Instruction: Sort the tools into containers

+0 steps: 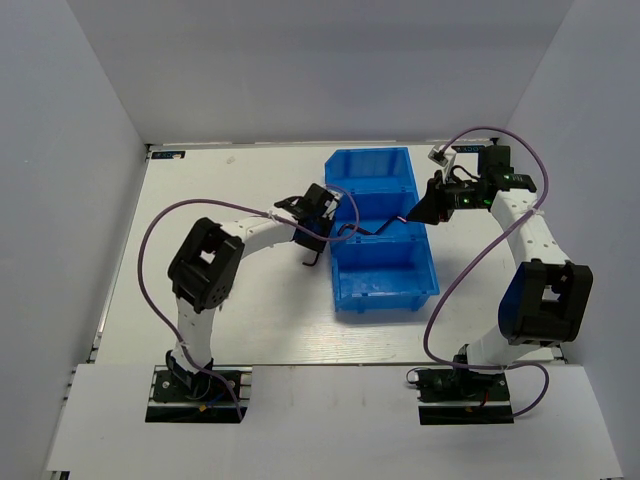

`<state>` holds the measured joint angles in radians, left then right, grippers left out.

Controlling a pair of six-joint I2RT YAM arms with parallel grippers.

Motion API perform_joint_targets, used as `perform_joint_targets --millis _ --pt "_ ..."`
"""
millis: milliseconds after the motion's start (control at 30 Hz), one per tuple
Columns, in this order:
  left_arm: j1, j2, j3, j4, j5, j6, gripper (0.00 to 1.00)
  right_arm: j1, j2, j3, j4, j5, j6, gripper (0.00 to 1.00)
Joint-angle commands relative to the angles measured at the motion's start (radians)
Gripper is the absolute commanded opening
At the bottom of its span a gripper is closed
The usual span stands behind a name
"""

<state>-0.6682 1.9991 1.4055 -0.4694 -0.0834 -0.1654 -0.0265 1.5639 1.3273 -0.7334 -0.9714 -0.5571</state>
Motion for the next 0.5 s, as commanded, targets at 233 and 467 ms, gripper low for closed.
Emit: perform_joint_targets --millis 233,467 --pt "-0.019 0.059 0.024 -0.027 -0.010 -0.017 0.40 -0.007 0.002 0.018 -0.009 -0.024 -0.001 0.38" --pt "-0.019 0.070 -0.014 -0.135 -0.108 -0.008 0.31 -0.007 -0.001 0.018 -0.006 -0.023 0.000 0.38"
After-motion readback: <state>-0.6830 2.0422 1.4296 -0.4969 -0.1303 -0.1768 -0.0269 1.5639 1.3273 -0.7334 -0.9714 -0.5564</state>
